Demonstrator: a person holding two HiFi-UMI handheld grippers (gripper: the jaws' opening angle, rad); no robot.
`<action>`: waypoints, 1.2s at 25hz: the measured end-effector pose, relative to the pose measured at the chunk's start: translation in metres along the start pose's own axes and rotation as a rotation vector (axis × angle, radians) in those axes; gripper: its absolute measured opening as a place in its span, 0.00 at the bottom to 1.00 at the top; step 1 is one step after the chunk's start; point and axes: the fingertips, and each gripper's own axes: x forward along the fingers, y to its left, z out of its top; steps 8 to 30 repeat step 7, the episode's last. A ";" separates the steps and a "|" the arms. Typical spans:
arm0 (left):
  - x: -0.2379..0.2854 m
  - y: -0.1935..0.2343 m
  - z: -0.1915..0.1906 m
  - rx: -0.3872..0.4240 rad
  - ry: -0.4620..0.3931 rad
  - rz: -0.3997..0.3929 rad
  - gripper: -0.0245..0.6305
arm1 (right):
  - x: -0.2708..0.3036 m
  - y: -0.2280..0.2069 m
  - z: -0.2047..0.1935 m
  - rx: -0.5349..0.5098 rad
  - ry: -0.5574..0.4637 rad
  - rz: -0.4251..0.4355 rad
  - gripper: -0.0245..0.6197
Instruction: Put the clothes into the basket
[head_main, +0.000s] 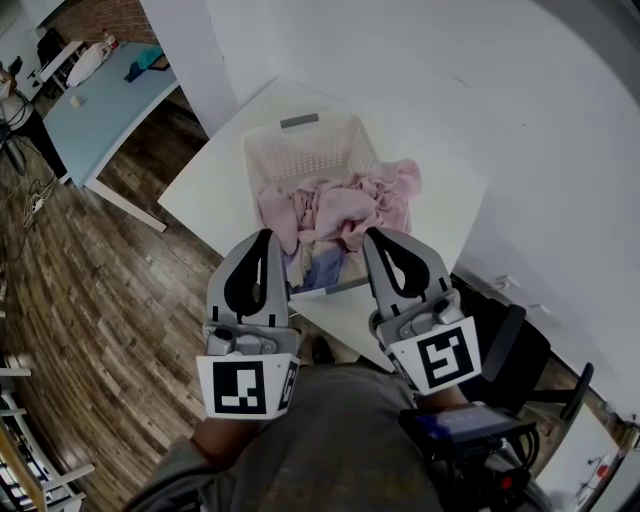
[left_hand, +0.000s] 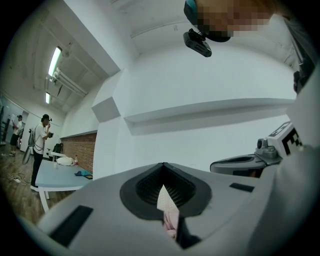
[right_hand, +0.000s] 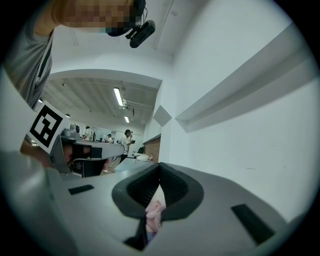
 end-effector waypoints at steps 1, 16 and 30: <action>0.000 0.000 0.000 0.000 0.000 0.000 0.05 | 0.000 0.000 0.000 0.000 0.001 -0.001 0.05; 0.001 0.001 -0.001 -0.001 0.003 0.001 0.05 | 0.002 0.000 0.001 0.001 -0.002 0.001 0.05; 0.001 0.001 -0.001 -0.001 0.003 0.001 0.05 | 0.002 0.000 0.001 0.001 -0.002 0.001 0.05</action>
